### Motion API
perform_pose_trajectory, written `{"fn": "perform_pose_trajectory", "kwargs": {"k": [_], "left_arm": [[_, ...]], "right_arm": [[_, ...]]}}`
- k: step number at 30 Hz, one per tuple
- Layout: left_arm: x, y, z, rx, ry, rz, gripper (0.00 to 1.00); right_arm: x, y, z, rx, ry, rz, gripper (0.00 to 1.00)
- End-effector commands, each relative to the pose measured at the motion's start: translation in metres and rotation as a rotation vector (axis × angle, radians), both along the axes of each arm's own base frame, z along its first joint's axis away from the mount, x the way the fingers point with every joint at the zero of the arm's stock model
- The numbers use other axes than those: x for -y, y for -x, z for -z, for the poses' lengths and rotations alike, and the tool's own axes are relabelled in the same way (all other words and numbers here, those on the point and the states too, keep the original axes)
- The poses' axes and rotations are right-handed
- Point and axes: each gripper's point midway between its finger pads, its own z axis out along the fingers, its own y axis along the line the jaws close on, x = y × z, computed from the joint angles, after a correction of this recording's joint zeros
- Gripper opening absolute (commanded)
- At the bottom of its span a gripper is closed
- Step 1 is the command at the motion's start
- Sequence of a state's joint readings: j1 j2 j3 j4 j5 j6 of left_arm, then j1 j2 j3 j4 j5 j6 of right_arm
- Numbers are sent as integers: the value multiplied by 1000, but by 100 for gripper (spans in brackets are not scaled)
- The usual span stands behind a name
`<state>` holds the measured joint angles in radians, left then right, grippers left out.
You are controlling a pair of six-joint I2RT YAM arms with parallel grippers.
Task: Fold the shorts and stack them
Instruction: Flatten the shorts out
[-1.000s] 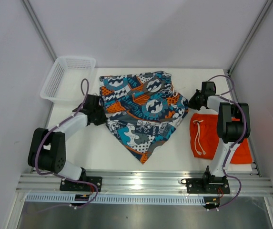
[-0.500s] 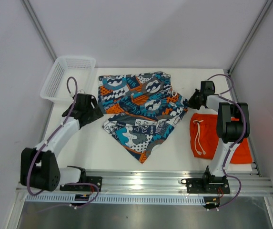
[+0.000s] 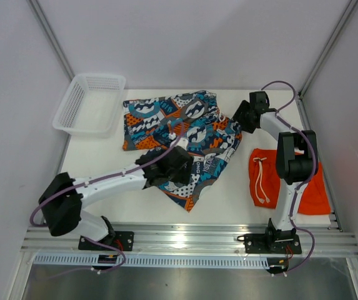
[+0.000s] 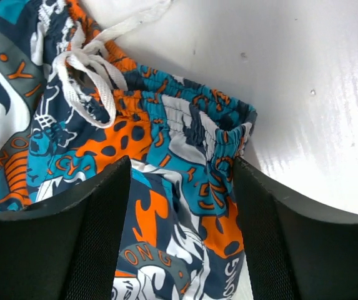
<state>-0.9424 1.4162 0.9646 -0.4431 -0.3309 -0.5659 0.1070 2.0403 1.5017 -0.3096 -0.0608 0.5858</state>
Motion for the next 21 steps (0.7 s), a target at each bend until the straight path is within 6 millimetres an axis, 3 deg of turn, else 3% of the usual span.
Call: {"fn": "perform_pose_trajectory", "kwargs": {"k": [1,2,6,13,21], "left_arm": [[23,2,-12,54,-63,69,77],[25,5,-2,36,-93,78,77],[42,14,4,0,-81,109,73],[55,31,8,-29,-78,160,68],[65,48,16,-50,-105,201,67]], "right_arm": [[9,-1,-15,7,15,33,67],[10,0,-18,15,0,30,66],[26,-3,-30,74,-74,21,63],[48,0,-10,47,-132,24,47],[36,-8,2,73,-217,-14,44]]}}
